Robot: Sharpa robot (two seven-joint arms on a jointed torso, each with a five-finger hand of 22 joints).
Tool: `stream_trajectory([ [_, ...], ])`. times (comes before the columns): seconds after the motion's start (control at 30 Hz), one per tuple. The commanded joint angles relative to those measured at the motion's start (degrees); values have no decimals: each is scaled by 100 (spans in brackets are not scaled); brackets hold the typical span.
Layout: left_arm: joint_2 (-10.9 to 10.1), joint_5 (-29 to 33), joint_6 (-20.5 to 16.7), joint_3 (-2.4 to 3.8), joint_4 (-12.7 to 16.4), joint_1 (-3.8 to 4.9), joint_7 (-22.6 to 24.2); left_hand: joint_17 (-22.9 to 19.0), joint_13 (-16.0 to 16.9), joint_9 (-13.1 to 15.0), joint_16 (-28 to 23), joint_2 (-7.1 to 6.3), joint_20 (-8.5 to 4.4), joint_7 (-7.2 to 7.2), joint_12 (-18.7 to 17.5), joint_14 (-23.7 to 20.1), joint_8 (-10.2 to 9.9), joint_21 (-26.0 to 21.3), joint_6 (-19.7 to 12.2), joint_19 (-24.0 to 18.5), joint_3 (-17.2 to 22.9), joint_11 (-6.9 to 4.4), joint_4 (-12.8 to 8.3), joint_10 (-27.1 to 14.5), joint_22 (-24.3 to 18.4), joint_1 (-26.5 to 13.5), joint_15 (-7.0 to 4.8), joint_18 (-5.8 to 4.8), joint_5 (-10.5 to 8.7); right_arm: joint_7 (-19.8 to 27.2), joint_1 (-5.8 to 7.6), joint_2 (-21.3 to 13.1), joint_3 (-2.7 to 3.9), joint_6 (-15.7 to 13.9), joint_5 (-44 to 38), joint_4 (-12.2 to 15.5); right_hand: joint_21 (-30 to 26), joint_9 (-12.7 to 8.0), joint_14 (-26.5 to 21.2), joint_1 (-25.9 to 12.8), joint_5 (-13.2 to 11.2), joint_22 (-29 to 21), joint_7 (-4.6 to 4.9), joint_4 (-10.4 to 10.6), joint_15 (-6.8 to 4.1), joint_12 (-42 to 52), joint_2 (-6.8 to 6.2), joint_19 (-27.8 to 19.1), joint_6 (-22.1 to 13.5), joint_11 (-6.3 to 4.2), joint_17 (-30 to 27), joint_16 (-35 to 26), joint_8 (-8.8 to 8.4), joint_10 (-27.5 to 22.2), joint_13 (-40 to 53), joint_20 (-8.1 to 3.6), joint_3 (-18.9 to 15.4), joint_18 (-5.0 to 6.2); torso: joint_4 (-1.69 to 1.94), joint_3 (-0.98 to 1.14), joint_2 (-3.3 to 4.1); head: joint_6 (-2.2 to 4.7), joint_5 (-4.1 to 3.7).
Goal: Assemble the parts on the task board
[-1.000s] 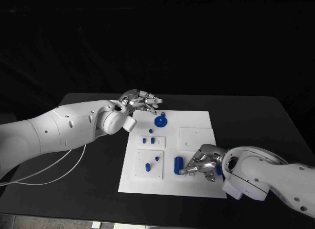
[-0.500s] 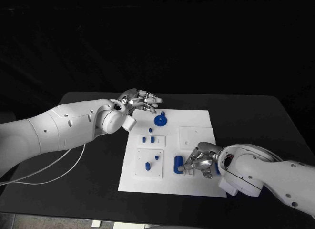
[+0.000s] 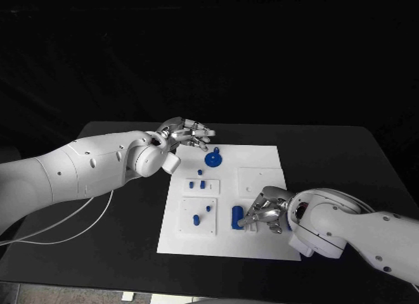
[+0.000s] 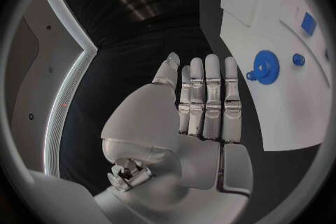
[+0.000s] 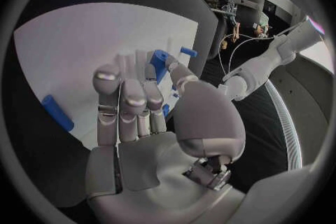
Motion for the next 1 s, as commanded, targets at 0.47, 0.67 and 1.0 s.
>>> stream_trajectory([
  [0.47, -6, -41, 146, 2, 25, 2, -4, -10, -9, -2, 40, 19, 2, 6, 14, -29, -28, 17, 22, 41, -21, -8, -14, -34, 6, 43, -3, -84, 18, -151, -37, -36, -20, 284, -338, -28, 42, -10, 8, -112, 497, 464, 11, -61, -33, -24, -40, 291, 18, 3, -21, 10, -1, 31, -11, -29, -26, -41, -4, 5, 4, -16, -5],
  [0.67, -10, -44, 149, 2, 26, 2, -9, -10, -9, -2, 40, 19, 2, 6, 14, -29, -28, 17, 22, 41, -21, -8, -14, -34, 6, 43, -3, -84, 18, -99, -39, -31, -20, 324, -257, -39, 13, -30, 7, -162, 494, 459, 20, 149, -27, -46, -126, 289, 12, 13, -31, 1, -1, 26, -22, -23, -247, -37, 1, 4, 0, -9, -4],
  [1.0, -12, -46, 156, 1, 22, 2, -8, -12, -9, 2, 42, 20, 3, 6, 16, -28, -27, 16, 20, 41, -24, -7, -7, -32, 7, 36, -3, -84, 16, 167, -39, -211, -13, -31, -129, -74, -18, -60, 2, -1, 436, 456, 68, 556, -9, 35, -226, 288, -92, 47, -60, -31, -2, 9, 62, -9, -500, -26, -3, 7, 2, 30, -42],
])
